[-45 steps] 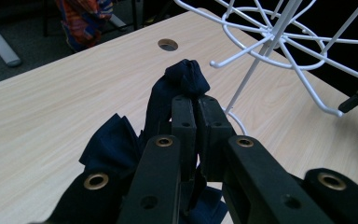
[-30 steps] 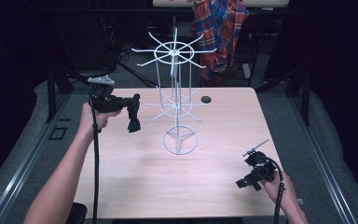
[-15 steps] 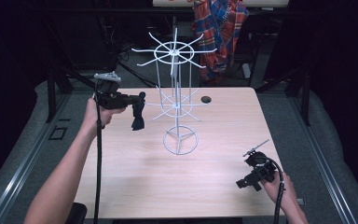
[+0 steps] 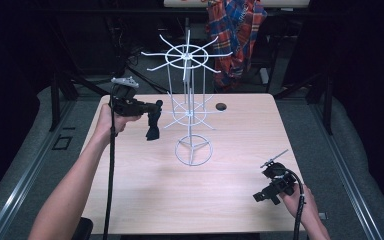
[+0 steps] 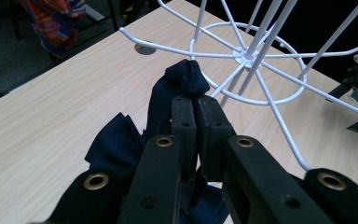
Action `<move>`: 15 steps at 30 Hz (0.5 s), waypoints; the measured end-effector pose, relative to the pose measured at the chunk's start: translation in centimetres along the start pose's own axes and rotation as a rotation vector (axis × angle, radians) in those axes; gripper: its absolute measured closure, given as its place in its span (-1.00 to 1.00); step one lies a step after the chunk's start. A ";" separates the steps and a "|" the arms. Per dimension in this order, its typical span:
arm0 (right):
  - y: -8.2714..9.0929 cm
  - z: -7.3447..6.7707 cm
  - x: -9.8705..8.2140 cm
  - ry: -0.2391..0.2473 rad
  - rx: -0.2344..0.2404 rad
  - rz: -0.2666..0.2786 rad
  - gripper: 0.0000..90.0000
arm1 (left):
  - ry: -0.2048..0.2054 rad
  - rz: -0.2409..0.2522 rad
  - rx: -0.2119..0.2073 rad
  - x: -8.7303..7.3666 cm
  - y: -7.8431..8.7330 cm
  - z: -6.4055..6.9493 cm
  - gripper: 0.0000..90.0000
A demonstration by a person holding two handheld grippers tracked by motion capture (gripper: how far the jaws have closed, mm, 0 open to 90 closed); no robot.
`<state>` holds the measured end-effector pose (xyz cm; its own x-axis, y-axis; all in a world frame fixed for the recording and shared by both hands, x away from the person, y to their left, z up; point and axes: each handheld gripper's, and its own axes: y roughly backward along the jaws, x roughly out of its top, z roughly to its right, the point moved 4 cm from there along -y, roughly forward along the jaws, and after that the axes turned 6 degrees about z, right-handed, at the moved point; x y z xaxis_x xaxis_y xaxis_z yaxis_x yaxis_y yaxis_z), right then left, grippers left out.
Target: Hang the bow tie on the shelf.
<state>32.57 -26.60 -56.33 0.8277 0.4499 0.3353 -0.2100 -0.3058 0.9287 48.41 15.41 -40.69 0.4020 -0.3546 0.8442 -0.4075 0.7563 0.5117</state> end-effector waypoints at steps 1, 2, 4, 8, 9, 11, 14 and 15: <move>0.0 0.0 0.0 0.004 0.001 -0.008 -0.66 | -0.001 0.000 -0.003 0.0 -0.1 0.1 0.92; 0.0 0.1 0.0 0.007 0.003 -0.011 -0.66 | 0.000 -0.003 -0.005 0.0 -0.2 0.1 0.92; 0.1 0.1 0.0 0.008 -0.001 -0.012 -0.66 | -0.003 -0.009 -0.011 0.1 -0.4 0.3 0.92; 0.0 0.1 0.0 0.010 0.004 -0.013 -0.66 | -0.012 -0.013 -0.019 0.2 -0.9 0.7 0.92; 0.0 0.1 0.0 0.006 0.001 -0.009 -0.66 | -0.012 -0.010 -0.022 0.2 -1.0 0.7 0.92; 0.0 0.0 0.0 0.001 0.001 0.002 -0.66 | -0.014 -0.015 -0.025 0.2 -1.2 0.9 0.92; 0.0 0.0 0.0 -0.002 0.006 -0.001 -0.66 | -0.020 -0.018 -0.029 0.3 -1.4 1.0 0.92; 0.0 0.0 0.0 -0.003 0.005 -0.001 -0.66 | -0.023 -0.020 -0.032 0.3 -1.5 1.1 0.92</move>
<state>32.56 -26.60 -56.32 0.8293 0.4480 0.3340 -0.2065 -0.3096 0.9282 48.23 13.54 -41.05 0.3908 -0.3825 0.8372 -0.3726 0.7660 0.5239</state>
